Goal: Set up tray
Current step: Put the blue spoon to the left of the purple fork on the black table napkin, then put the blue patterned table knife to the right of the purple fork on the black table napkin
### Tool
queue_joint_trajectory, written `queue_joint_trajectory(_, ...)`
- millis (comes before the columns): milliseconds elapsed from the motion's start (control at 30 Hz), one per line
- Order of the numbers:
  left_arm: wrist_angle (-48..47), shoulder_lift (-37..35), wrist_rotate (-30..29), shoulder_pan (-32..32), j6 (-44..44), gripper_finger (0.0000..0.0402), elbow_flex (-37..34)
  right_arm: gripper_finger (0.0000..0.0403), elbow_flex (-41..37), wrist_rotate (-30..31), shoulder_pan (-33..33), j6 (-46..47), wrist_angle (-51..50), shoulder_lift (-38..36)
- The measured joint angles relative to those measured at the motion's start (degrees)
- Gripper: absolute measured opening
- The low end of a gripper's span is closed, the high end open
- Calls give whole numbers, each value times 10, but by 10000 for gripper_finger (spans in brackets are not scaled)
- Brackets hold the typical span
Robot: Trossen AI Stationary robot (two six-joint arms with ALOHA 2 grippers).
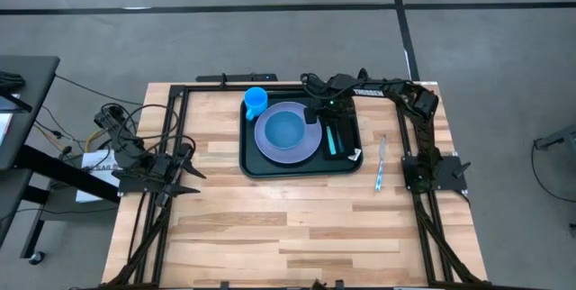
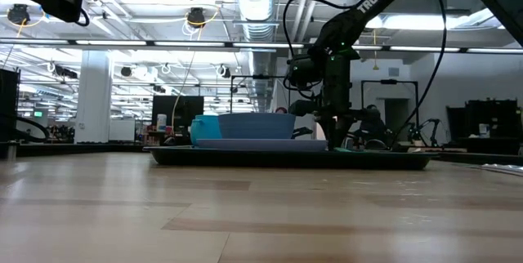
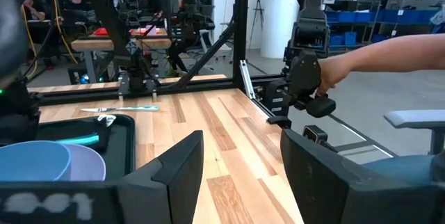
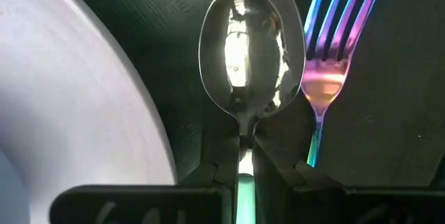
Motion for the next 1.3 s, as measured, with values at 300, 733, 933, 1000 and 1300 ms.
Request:
queue_joint_trajectory(300,0,0,0,0,0,180,0,48,0,1,0,0,-1,0)
queue_joint_trajectory(733,-2,0,12,0,0,180,0,51,0,0,0,-14,-28,-4)
queue_joint_trajectory(933,-2,0,12,0,1,180,0,52,0,26,0,-15,-78,-65)
queue_joint_trajectory(1000,-2,0,12,0,1,180,0,52,0,41,0,-16,-110,-100)
queue_joint_trajectory(1300,-4,0,10,0,1,180,0,52,-10,117,89,45,-301,-244)
